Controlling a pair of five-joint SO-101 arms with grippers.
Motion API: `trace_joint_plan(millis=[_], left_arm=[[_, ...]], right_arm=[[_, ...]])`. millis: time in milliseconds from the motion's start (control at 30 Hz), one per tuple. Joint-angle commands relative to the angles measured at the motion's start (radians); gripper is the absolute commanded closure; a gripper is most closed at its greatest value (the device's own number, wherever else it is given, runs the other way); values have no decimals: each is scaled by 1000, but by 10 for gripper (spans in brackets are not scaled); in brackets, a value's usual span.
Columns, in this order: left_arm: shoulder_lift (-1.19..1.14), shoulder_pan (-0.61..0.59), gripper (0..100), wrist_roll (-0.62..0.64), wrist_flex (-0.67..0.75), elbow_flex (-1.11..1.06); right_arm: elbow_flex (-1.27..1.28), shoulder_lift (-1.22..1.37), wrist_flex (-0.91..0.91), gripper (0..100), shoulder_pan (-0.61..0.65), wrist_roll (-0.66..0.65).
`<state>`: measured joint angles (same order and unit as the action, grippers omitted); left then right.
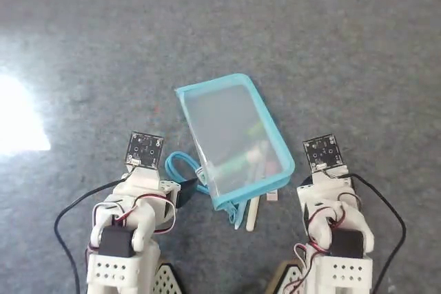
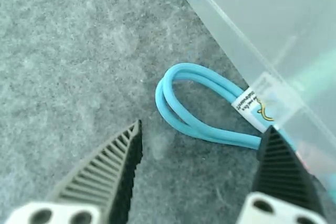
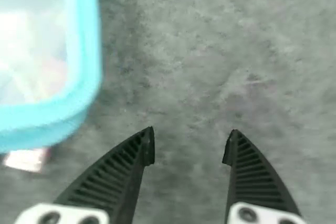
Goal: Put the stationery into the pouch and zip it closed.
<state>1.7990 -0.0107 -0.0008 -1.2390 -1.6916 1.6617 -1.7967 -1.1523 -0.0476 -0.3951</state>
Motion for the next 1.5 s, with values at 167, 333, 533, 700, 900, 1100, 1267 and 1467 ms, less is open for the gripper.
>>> trace_joint_plan(millis=[167,333,533,700,900,1100,1267,1467], left_arm=[[3,-5,665,9,-3,8],[3,-5,665,9,-3,8],[3,-3,665,9,-3,8],[3,-5,665,9,-3,8],[3,41,665,9,-3,8],[5,89,665,8,-5,8],[8,3,664,3,-15,7],[8,-321,664,-324,51,8]], right_arm=[[18,-18,45,777,-96,-295],[-123,-12,8,778,-77,-204],[-394,220,-77,777,-16,-284],[-707,665,-79,778,48,-187],[-847,954,-70,776,346,-34],[-752,931,-77,775,647,43],[-697,812,-79,775,639,34],[-589,742,-65,775,730,-55]])
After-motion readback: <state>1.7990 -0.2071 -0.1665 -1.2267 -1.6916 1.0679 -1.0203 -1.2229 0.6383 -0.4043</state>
